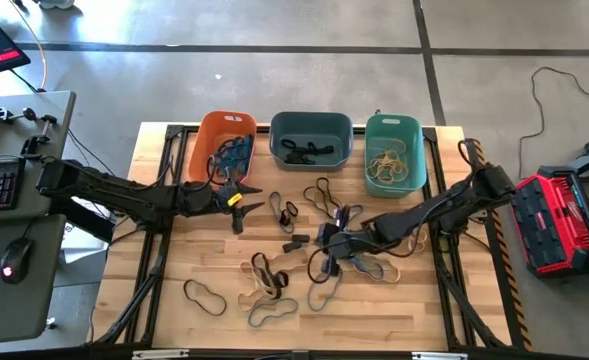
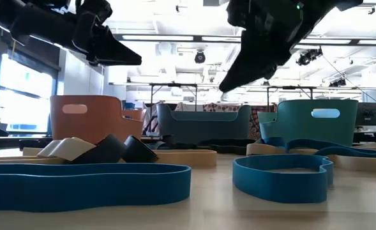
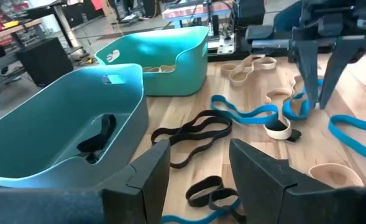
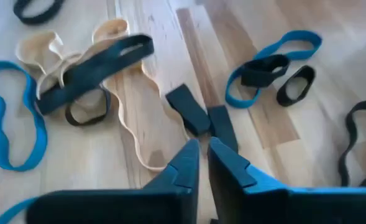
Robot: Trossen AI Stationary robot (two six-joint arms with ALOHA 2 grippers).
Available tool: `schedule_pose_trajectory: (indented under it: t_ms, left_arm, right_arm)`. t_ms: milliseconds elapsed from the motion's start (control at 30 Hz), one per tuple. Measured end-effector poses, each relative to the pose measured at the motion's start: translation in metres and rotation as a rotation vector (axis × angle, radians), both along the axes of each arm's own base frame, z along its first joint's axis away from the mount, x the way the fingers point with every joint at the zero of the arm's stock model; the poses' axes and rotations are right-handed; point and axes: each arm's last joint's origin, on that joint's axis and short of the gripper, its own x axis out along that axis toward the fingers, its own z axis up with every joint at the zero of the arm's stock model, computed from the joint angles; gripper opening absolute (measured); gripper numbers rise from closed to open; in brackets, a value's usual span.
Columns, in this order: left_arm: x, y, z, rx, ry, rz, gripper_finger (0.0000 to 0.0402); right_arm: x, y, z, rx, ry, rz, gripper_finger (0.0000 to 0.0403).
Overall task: Sort rubber bands into baskets
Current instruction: Put the brown rubber band into the green bin
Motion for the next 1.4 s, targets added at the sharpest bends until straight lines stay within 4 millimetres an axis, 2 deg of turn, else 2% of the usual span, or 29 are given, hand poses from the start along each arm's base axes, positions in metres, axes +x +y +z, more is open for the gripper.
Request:
schedule_pose_trajectory:
  t_ms: [167, 333, 567, 800, 1000, 1200, 1267, 1400]
  left_arm:
    - [0.0, -0.001, 0.0, 0.0, 0.0, -0.005, 0.0158]
    - [0.0, -0.001, 0.001, 0.001, -0.006, 0.001, 0.0158]
    - [0.0, -0.001, -0.001, 0.002, 0.011, 0.002, 0.0158]
    - [0.0, -0.001, -0.001, 0.034, 0.014, -0.005, 0.0158]
    - [0.0, -0.001, 0.0, 0.027, 0.012, -0.003, 0.0158]
    - [0.0, -0.001, -0.001, 0.018, 0.011, -0.001, 0.0158]
    - [0.0, -0.001, -0.001, 0.018, 0.012, -0.001, 0.0158]
    - [0.0, -0.001, -0.001, 0.019, 0.013, -0.001, 0.0158]
  right_arm:
    - [0.006, 0.003, -0.019, 0.021, 0.048, -0.004, 0.0066]
    - [0.016, 0.0, -0.039, 0.113, 0.053, -0.077, 0.0102]
    - [0.029, 0.003, -0.063, 0.172, 0.032, -0.089, 0.011]
    - [0.033, -0.01, -0.079, 0.176, 0.072, -0.154, 0.011]
    - [0.034, -0.022, -0.081, 0.186, 0.12, -0.143, 0.0097]
    - [0.034, -0.019, -0.078, 0.17, 0.121, -0.056, 0.002]
    - [0.033, -0.017, -0.072, 0.165, 0.112, -0.014, 0.0006]
    - [0.032, -0.015, -0.047, 0.134, 0.078, 0.037, 0.0012]
